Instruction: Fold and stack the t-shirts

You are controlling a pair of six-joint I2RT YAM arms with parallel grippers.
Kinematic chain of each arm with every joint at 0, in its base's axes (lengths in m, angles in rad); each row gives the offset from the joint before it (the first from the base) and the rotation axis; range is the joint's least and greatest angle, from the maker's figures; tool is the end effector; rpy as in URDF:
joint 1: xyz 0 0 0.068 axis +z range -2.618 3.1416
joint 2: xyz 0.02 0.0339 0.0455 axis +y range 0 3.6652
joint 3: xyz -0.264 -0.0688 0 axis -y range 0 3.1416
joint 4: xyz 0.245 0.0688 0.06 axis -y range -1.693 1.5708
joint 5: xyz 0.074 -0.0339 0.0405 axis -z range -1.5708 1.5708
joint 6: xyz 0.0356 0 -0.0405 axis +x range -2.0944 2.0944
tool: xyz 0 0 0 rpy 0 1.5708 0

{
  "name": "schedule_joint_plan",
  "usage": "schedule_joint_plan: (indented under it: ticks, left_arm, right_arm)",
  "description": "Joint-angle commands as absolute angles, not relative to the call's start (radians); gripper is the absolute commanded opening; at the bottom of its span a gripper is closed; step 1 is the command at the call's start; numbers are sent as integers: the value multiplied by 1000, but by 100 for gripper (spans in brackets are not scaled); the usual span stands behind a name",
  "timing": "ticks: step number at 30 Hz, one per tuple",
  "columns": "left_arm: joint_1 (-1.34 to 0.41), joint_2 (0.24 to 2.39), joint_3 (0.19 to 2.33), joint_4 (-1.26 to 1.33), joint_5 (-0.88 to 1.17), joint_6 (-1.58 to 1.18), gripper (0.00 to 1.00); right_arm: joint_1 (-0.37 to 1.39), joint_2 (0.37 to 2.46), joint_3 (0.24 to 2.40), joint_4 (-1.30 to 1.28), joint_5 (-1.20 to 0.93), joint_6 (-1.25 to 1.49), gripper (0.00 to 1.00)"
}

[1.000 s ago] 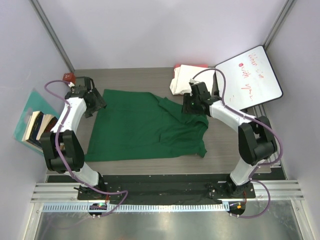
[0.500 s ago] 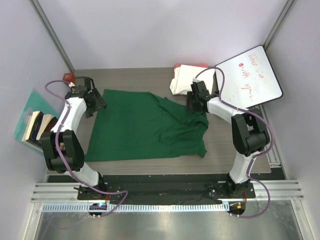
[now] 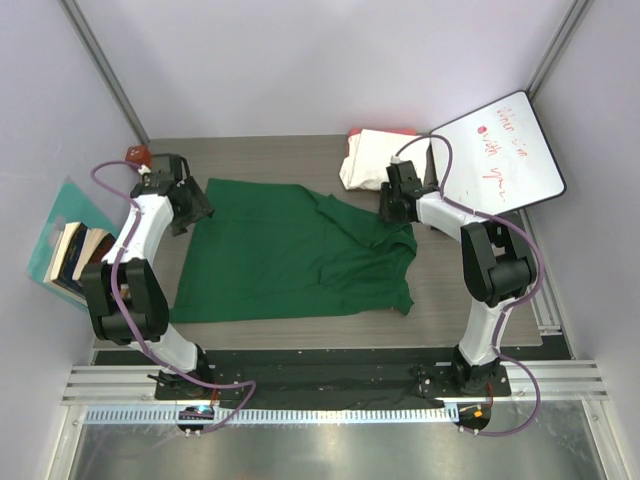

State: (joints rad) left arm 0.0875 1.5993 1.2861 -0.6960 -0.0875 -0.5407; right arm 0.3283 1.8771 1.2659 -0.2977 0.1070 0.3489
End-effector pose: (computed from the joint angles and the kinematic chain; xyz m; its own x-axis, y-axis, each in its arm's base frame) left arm 0.3358 0.0326 0.2663 -0.6542 -0.5721 -0.4946 -0.5484 0.8092 -0.2107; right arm 0.3817 0.1260 0.1875 -0.7901 0.0900 -0.6064 0.0124 0.9913 0.1309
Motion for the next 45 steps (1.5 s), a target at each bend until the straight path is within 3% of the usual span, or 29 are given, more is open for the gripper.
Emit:
schedule_joint_plan:
  ticks: [1, 3, 7, 16, 25, 28, 40, 45]
  left_arm:
    - [92, 1598, 1284, -673, -77, -526, 69]
    - [92, 1598, 1284, -672, -77, -526, 69]
    - [92, 1605, 1285, -672, -78, -528, 69]
    - [91, 1781, 1497, -663, -156, -581, 75]
    - [91, 2279, 2102, -785, -101, -589, 72]
    - [91, 2393, 2215, -798, -92, -588, 71]
    - [78, 2505, 2258, -778, -121, -548, 68]
    - [68, 2543, 2290, -782, -129, -534, 58]
  right_arm:
    - [325, 1878, 1295, -239, 68, 348, 35]
    - [325, 1875, 1287, -224, 55, 347, 28]
    - [325, 1861, 1276, -206, 44, 348, 1]
    - [325, 1812, 1276, -184, 14, 353, 1]
    - [324, 1776, 1249, -183, -46, 359, 1]
    - [321, 1778, 1247, -181, -63, 362, 1]
    - [313, 1784, 1240, -175, -100, 370, 1]
    - [311, 1767, 1221, -175, -103, 370, 1]
